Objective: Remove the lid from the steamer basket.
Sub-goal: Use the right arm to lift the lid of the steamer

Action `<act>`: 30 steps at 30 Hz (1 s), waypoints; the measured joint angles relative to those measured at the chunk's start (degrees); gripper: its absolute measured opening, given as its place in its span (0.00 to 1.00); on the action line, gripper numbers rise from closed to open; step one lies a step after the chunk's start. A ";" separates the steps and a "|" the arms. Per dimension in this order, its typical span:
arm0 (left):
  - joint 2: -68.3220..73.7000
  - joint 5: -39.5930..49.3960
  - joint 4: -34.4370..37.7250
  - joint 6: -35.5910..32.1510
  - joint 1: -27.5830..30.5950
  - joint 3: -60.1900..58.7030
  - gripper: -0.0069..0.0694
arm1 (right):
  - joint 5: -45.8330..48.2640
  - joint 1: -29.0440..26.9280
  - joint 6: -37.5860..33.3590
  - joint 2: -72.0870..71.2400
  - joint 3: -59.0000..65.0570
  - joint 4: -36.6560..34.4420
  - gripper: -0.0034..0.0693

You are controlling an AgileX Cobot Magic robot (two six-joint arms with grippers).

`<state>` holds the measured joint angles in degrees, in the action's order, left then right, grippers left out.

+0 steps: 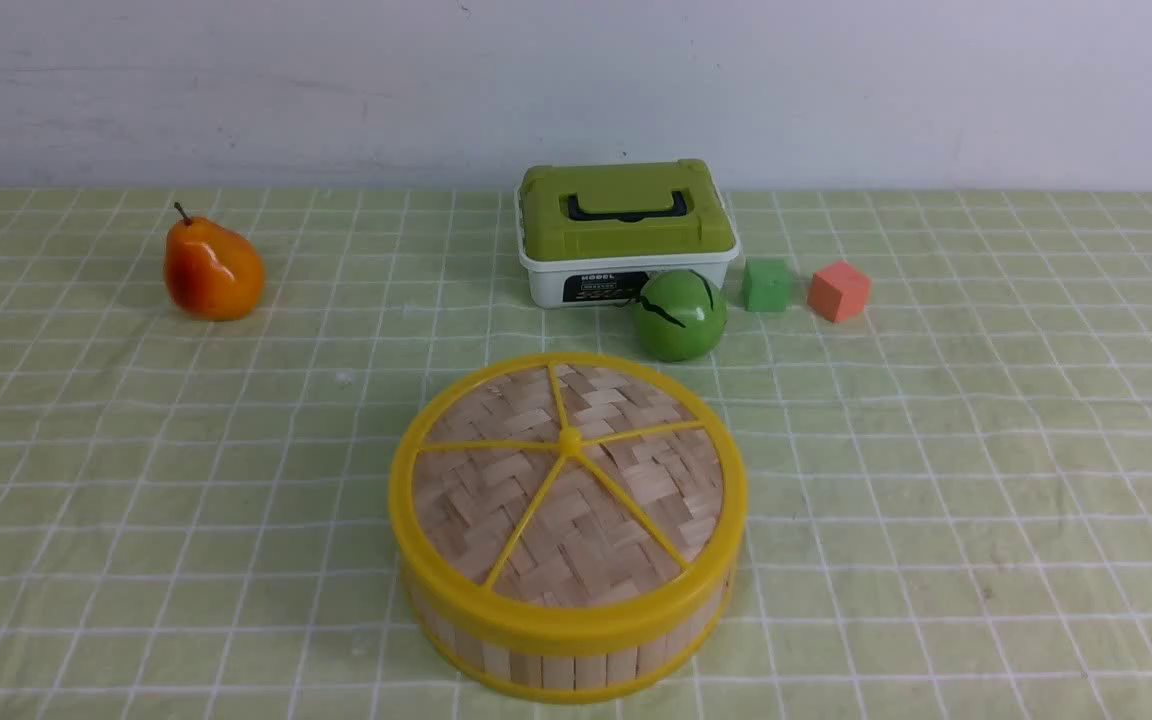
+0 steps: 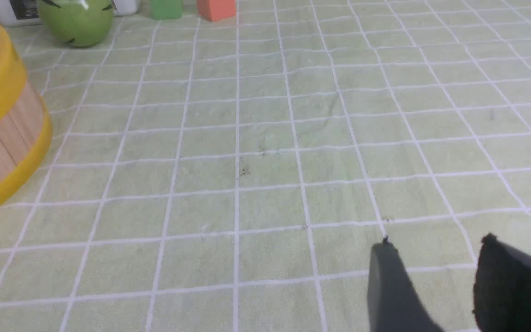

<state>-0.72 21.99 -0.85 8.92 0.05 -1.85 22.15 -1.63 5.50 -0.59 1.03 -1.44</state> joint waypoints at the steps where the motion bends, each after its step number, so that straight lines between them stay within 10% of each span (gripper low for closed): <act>1: 0.00 0.00 0.00 0.00 0.00 0.00 0.40 | 0.00 0.00 0.00 0.00 0.00 0.00 0.38; 30: 0.00 -0.02 -3.86 0.00 0.00 0.00 0.40 | 0.00 0.00 0.00 0.00 0.00 0.00 0.38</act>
<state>-0.72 21.97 -4.71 8.92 0.05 -1.85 22.15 -1.63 5.50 -0.59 1.03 -1.44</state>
